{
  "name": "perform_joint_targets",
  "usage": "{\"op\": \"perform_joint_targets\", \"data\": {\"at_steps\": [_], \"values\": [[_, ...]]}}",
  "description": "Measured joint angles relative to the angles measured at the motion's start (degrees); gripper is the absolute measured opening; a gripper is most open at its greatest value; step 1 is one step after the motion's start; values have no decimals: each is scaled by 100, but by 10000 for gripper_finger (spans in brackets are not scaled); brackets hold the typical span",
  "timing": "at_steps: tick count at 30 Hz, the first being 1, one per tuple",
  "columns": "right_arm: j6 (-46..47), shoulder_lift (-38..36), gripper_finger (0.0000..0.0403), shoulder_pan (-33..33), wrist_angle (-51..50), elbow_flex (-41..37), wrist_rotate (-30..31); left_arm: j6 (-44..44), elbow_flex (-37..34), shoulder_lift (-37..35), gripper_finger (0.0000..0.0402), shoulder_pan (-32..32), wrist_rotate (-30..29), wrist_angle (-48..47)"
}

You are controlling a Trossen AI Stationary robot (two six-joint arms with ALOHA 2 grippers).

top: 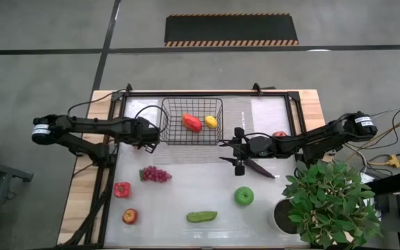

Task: Build produce basket
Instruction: Put the dark red apple into the wire basket

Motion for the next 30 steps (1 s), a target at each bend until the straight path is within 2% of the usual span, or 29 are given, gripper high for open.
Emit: {"op": "perform_joint_targets", "data": {"at_steps": [4,10,14,18,22,26,30], "values": [[1,0,215,0,-4,0,0,-11,71,-7,1,-52,-116,-62],[40,0,215,-1,-19,0,0,76,406,-398,0,-54,-862,-440],[38,0,215,-2,-26,0,0,579,516,-1143,0,67,-519,-86],[16,0,215,0,-25,0,0,4,289,-1779,0,151,-499,-171],[8,0,215,0,-26,0,-2,-548,0,-2099,2,189,-526,238],[-2,0,215,0,-31,0,-4,-626,-63,-2033,33,188,-305,150],[-20,0,215,-2,-33,0,-113,-887,-98,-1825,101,190,-106,-180]]}}
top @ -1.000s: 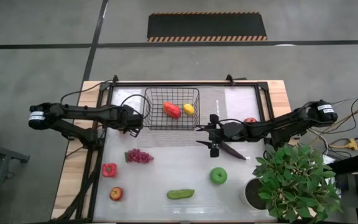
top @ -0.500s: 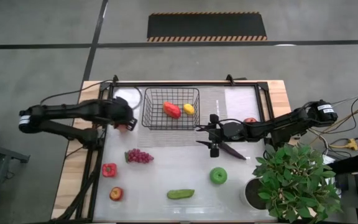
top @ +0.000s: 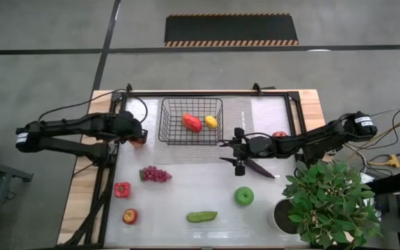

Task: Build produce basket
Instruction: Put the dark red apple into the wire basket

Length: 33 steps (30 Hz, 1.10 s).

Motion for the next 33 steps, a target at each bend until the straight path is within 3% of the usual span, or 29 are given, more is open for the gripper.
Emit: {"op": "perform_joint_targets", "data": {"at_steps": [8,13,21,33], "values": [[-7,0,215,0,-13,0,-193,-464,-217,726,279,46,446,-132],[-41,0,215,0,-17,0,-194,-168,-100,1240,349,81,436,-67],[-42,0,215,0,-19,0,-193,-114,-196,1791,366,458,339,-7],[-42,1,215,0,-107,-2,-195,446,-257,1829,366,1018,79,463]]}}
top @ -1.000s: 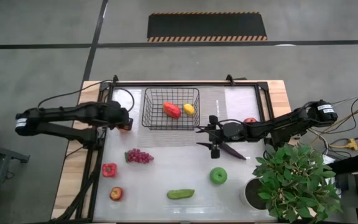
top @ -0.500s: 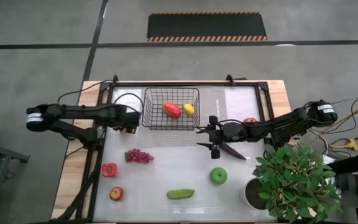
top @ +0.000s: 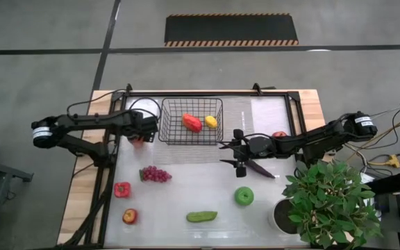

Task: Build produce basket
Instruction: Put the dark red apple into the wire basket

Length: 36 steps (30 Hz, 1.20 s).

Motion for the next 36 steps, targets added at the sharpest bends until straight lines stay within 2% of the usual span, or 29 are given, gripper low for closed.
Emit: {"op": "perform_joint_targets", "data": {"at_steps": [9,12,18,21,23,28,36], "values": [[4,-1,215,0,2,0,1,14,-262,-9,356,-2,90,154],[6,-1,215,0,2,0,0,61,-371,-14,340,-2,180,428],[13,-1,215,0,7,0,0,73,-384,-14,297,-28,255,431],[13,-1,215,0,7,0,0,173,-305,-26,289,-28,366,398],[13,-1,215,0,7,0,2,181,-211,-26,287,-30,517,331],[9,-1,215,0,13,0,2,507,188,-39,286,-66,445,7],[16,1,215,0,17,0,2,1153,1645,-9,284,-130,47,-1148]]}}
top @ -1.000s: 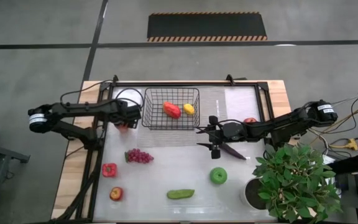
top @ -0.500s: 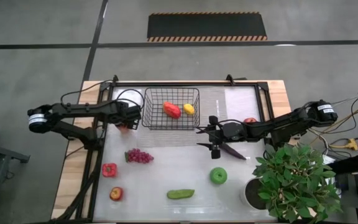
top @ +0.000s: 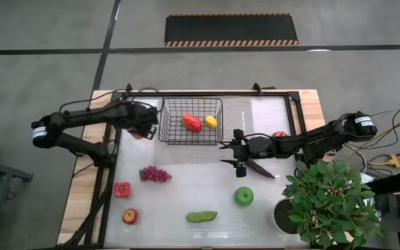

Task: Build produce basket
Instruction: Put the dark red apple into the wire basket

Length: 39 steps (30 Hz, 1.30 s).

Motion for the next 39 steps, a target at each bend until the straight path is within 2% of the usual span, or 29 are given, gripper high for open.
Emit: {"op": "perform_joint_targets", "data": {"at_steps": [4,7,13,20,26,39], "values": [[2,1,215,0,1,0,0,508,808,101,284,-116,-237,155],[2,0,215,0,-1,0,2,970,1235,297,284,-222,-307,655],[2,-2,215,0,-39,0,2,2145,1686,1048,284,-398,-251,1874],[2,-1,215,0,-119,0,2,3035,2053,2021,287,-280,-239,2184],[-9,0,215,1,-148,0,2,3043,2095,2515,289,-75,-242,2184],[2,0,215,0,-145,0,2,2884,2071,3046,292,238,-287,2272]]}}
